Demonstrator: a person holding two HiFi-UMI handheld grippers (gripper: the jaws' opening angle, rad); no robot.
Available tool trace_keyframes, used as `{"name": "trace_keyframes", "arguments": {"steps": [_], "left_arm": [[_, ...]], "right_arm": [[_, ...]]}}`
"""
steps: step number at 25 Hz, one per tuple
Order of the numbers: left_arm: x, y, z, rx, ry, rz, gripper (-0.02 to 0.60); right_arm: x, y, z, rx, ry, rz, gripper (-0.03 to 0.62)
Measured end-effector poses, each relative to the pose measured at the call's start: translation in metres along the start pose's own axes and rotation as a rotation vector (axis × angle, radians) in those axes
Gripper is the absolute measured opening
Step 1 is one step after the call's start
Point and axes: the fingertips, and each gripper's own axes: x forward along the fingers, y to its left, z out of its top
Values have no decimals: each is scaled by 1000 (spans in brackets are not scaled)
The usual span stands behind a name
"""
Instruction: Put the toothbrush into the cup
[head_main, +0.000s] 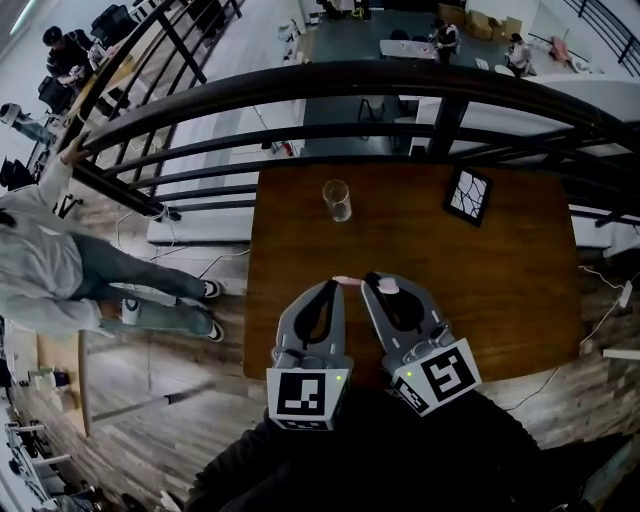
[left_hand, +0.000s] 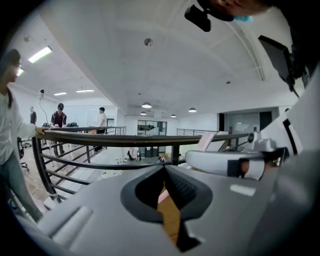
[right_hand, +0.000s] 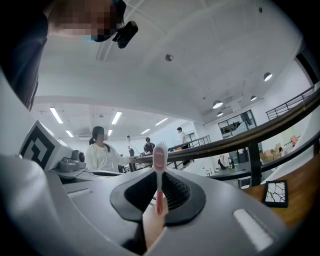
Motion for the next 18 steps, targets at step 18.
{"name": "trace_keyframes", "arguments": {"steps": [18], "left_arm": [[76, 70, -23, -70, 40, -24, 8]], "right_arm": [[90, -45, -35, -15, 128, -114, 28]]}}
